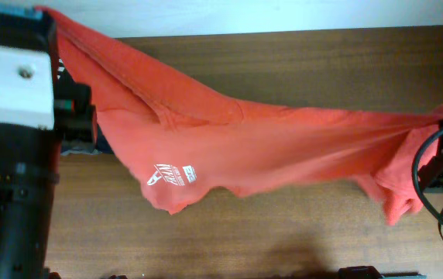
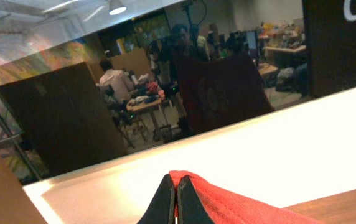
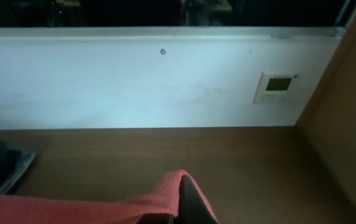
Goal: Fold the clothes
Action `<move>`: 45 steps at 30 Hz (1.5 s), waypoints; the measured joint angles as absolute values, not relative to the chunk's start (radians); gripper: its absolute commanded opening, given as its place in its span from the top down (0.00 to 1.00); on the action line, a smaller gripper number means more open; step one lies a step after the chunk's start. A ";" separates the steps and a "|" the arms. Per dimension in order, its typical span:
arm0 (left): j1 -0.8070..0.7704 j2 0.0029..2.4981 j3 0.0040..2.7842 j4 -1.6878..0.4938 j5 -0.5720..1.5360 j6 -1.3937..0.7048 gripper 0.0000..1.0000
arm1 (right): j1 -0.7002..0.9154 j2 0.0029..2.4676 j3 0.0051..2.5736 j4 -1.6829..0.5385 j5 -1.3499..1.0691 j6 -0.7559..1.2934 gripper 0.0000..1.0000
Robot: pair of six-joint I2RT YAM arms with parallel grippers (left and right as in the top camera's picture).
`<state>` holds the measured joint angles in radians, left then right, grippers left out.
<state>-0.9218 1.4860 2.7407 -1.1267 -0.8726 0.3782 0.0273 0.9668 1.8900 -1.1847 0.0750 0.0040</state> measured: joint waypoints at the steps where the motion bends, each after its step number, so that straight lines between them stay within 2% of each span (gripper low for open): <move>1: -0.936 1.485 2.741 -1.131 -0.888 0.378 1.00 | 0.027 0.968 1.897 -1.194 0.079 0.004 0.96; 10: -1.149 1.463 2.741 -1.138 -1.112 0.380 1.00 | 0.027 0.969 2.029 -1.269 0.117 0.004 0.96; 20: -1.429 1.451 2.738 -0.944 -1.450 0.515 1.00 | 0.027 0.963 2.255 -1.454 0.096 0.040 0.96; 25: -1.440 1.450 2.709 -0.941 -1.517 0.547 1.00 | 0.027 0.987 2.172 -1.457 0.080 0.051 0.96; 30: -1.353 1.450 2.639 -0.936 -1.525 0.553 1.00 | 0.027 1.160 2.107 -1.433 0.073 0.052 0.96; 34: -1.314 1.475 2.598 -0.836 -1.528 0.570 1.00 | 0.027 1.298 2.082 -1.412 0.030 0.049 0.96; 40: -1.276 1.542 2.571 -0.654 -1.536 0.638 1.00 | 0.027 1.240 2.079 -1.417 0.017 0.043 0.96; 45: -1.275 1.529 2.569 -0.612 -1.534 0.684 1.00 | 0.027 1.174 2.085 -1.430 0.017 0.041 0.96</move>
<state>-1.2755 1.5291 2.5694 -0.6117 -1.5337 0.6838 0.0265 1.1740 2.0850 -1.4296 0.0166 0.0406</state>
